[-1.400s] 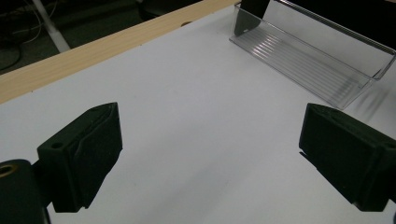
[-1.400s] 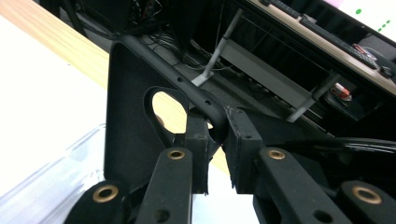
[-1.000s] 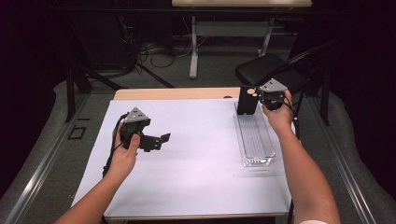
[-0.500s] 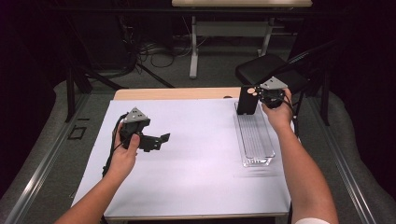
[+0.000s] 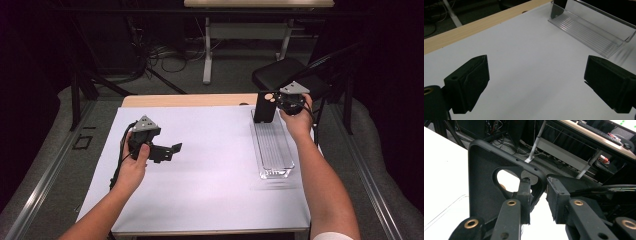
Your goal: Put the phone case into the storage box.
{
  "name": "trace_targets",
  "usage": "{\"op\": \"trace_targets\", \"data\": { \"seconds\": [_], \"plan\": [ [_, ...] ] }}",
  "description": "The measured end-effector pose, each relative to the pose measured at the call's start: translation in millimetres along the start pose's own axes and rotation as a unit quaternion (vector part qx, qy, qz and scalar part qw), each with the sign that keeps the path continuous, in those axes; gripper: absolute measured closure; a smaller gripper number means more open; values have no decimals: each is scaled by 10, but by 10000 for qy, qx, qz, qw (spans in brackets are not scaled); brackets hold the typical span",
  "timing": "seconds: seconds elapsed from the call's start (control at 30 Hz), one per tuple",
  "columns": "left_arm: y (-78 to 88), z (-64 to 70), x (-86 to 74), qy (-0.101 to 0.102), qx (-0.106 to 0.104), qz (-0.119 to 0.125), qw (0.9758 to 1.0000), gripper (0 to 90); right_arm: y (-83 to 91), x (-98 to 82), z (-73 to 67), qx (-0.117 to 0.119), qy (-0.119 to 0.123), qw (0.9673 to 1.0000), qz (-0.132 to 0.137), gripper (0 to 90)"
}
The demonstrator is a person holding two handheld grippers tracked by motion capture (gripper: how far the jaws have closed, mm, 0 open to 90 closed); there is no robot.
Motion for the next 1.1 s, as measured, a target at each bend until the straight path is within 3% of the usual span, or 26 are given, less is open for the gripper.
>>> {"op": "trace_targets", "data": {
  "seconds": [0.67, 0.97, 1.1],
  "plan": [
    [9, -19, -35, 39, 7, 0, 10000, 64, 59, -2, -36, -4, -80, 9999, -138, 550],
    [-9, -24, -56, 87, -13, 7, 10000, 64, 154, -22, -109, 272, -248, 9987, -342, 543],
    [-15, -23, -49, 86, -32, 10, 10000, 64, 221, 9, -158, 393, -274, 9982, -367, 583]
  ]
}}
Point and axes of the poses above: each handheld gripper's, and its own axes: y roughly backward along the jaws, x roughly out of its top, z roughly to its right, the point moved 8 cm from there along -y, roughly forward along the jaws, and after that the axes turned 12 degrees about -z, right-handed, at the moved point
